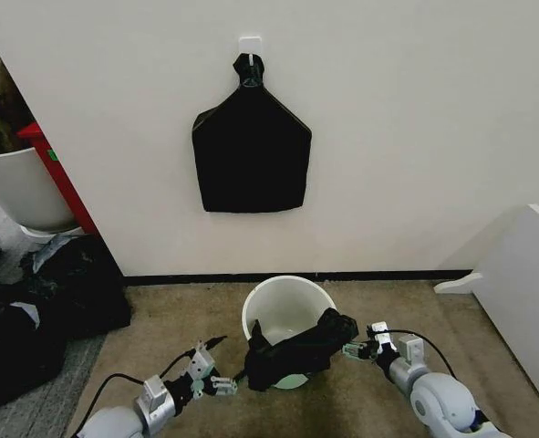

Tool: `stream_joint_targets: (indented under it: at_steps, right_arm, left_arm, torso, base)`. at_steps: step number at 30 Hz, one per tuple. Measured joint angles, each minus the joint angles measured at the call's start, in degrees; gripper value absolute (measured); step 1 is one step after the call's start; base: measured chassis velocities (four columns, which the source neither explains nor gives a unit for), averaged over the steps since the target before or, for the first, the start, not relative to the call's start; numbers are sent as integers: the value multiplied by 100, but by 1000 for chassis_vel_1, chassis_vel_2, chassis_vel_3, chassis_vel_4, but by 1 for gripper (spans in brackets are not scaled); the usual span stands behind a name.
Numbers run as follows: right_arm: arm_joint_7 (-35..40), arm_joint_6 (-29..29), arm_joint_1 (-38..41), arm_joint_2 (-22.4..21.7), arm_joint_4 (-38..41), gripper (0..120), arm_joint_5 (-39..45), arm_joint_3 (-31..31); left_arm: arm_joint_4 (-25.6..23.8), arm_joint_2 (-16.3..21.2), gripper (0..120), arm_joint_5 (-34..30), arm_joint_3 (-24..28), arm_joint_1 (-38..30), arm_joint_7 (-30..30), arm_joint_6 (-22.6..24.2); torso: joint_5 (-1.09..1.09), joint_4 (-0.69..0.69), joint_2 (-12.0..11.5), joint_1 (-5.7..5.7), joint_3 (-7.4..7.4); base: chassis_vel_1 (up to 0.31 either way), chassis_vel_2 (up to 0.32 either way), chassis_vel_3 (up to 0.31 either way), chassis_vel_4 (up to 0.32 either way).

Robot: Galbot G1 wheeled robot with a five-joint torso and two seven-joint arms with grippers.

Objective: Place the garbage bag over the trash bin.

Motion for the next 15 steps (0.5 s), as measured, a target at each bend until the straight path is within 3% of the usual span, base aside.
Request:
stream_joint_targets:
  at_steps: [15]
  right_arm:
    - [-97,119,-130,-40,54,100,-56,72]
  left_arm:
    - [-255,-178,100,-753,-82,-169,-738,211]
  torso:
    - [0,0,0,0,0]
  base:
    - [0,0,0,0]
